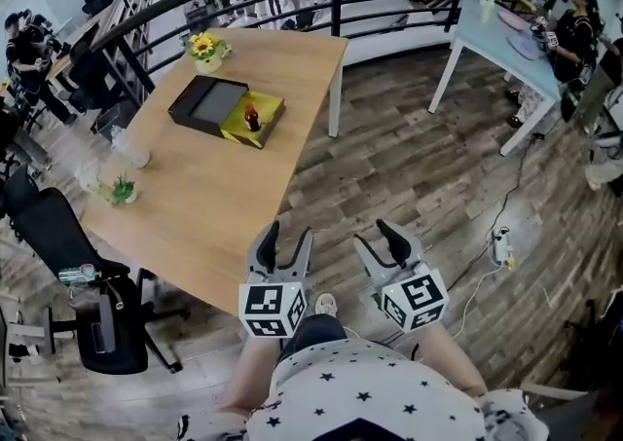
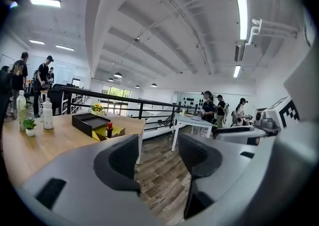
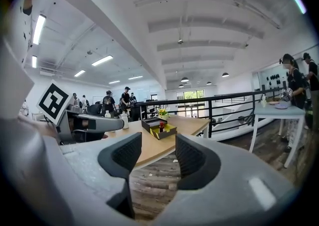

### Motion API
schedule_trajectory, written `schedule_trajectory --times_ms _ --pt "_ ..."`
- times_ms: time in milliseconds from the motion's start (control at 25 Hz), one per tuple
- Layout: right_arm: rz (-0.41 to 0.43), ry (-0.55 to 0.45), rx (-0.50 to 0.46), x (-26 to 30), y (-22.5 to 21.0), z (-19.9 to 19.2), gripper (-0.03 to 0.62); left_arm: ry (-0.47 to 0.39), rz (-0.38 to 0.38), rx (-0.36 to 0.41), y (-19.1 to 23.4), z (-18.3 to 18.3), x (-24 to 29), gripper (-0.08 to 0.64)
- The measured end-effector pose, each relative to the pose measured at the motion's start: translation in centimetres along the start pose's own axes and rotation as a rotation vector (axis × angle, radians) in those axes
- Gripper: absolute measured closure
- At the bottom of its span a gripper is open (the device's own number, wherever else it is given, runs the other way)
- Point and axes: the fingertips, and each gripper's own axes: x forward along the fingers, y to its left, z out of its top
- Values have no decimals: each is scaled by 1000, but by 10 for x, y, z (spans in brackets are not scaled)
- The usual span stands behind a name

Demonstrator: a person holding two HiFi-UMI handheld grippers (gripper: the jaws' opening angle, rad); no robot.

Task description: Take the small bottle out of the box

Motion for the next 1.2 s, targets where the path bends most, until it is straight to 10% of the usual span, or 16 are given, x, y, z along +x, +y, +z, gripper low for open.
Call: schedule_trajectory --times_ms 1200 --pt "96 -13 5 180 -58 51 354 -13 63 -7 101 55 139 314"
